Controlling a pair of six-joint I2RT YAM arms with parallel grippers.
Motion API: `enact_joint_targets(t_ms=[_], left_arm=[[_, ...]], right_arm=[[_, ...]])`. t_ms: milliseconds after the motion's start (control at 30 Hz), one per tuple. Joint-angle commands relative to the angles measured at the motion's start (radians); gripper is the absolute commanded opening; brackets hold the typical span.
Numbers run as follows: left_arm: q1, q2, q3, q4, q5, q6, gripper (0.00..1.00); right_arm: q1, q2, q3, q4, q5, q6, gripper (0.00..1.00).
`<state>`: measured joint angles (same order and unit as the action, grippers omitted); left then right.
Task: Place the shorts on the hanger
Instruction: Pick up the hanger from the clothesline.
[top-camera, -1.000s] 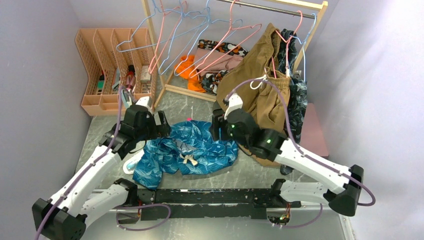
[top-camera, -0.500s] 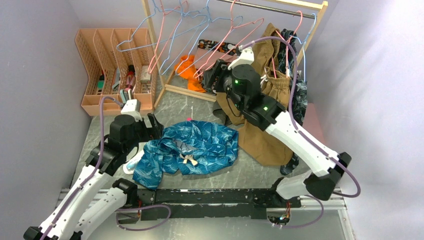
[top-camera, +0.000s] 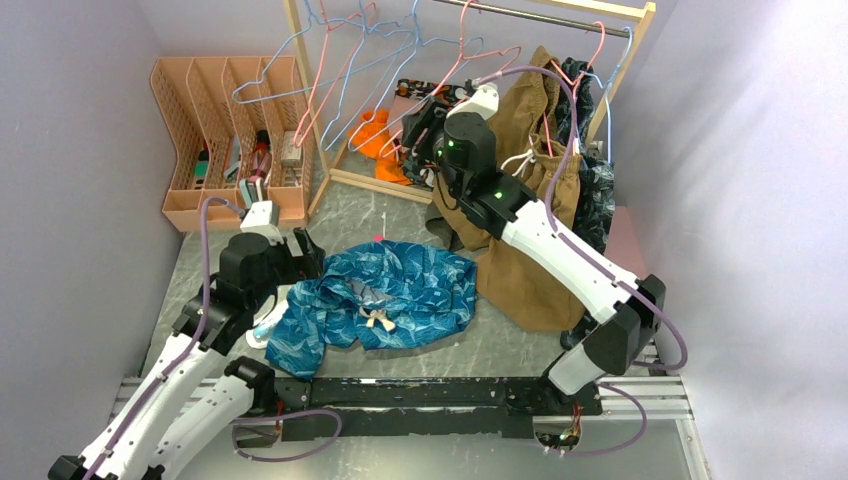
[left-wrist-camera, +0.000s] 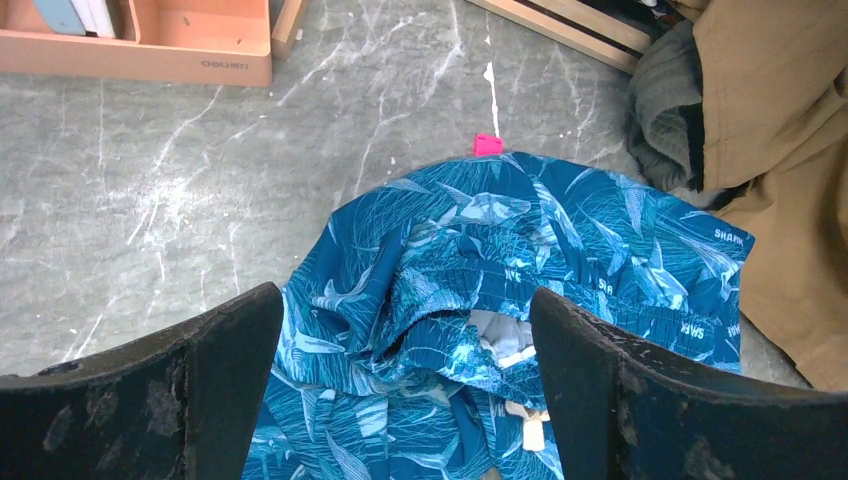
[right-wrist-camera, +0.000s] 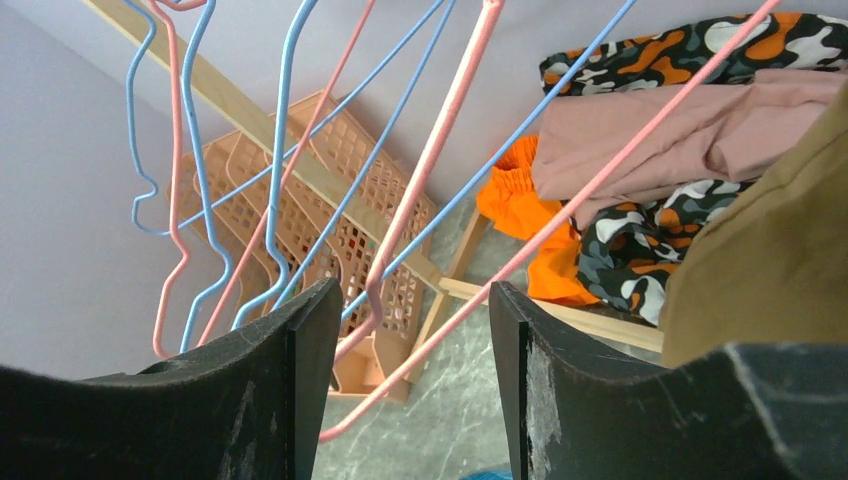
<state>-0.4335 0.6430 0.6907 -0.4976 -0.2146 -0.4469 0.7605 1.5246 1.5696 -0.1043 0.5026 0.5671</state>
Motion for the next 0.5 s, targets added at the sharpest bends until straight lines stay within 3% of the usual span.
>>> enact_joint_targets(t_ms=[0,100,167,467], left_arm=[[0.009,-0.021,-0.009,0.042,0.011,0.019,0.96],[0.008,-0.028,-0.011,0.045,0.012,0.022,0.96],[0.008,-0.023,-0.009,0.043,0.008,0.023,0.96],[0.008,-0.014,-0.005,0.042,0.023,0.024,0.95]], right_arm=[[-0.009,0.057,0.069,0.062,0.016,0.009,0.59],[-0.017,0.098,0.104,0.045,0.009,0.011,0.55],[-0.025,0.108,0.112,0.036,0.0,0.018,0.46],[-0.029,0.022,0.047,0.023,-0.017,-0.024,0.25]])
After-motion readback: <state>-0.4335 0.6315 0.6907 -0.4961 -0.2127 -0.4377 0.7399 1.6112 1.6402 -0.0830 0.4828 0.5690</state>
